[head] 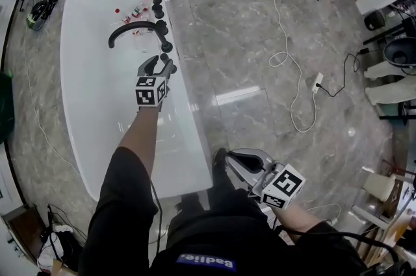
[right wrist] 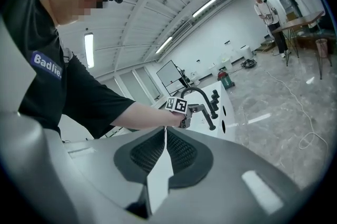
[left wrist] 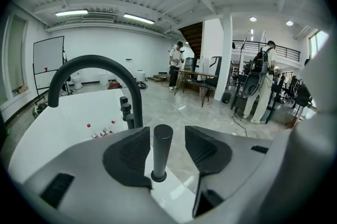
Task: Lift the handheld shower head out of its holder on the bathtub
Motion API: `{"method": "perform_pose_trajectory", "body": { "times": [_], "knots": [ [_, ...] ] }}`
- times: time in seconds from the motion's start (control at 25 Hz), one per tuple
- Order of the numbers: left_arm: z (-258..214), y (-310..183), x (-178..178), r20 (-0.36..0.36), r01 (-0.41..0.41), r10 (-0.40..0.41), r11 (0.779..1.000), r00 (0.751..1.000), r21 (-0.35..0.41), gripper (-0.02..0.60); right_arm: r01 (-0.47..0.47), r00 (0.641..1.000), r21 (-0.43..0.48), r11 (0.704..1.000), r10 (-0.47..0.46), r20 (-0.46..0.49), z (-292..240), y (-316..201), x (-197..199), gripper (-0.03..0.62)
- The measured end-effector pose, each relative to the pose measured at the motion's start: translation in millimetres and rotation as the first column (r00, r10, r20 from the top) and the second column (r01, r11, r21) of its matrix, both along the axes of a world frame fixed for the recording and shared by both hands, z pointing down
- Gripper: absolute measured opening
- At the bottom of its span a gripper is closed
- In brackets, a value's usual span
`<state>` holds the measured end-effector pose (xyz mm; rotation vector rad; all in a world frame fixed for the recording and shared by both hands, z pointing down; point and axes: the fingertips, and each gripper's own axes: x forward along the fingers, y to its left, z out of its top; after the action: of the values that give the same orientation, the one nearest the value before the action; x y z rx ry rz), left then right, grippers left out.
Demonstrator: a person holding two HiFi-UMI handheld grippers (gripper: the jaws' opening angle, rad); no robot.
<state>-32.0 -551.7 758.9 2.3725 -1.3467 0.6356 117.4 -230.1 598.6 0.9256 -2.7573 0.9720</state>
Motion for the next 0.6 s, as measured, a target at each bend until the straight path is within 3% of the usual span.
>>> {"method": "perform_pose_trajectory", "body": {
  "times": [0.36, 0.6],
  "knots": [
    [28.0, -23.0, 1.1, 0.056, 0.022, -0.02, 0.999, 0.998, -0.031, 0.189, 0.003, 1.0, -0.065, 0.998, -0.004, -0.01, 25.3, 6.0, 8.9, 0.006],
    [50.6, -27.6, 6.2, 0.043, 0.027, -0.024, 0.997, 0.999, -0.065, 0.189, -0.01, 1.0, -0.092, 0.996, 0.008, -0.023, 42.3, 8.1, 21.8, 0.005]
  ]
}}
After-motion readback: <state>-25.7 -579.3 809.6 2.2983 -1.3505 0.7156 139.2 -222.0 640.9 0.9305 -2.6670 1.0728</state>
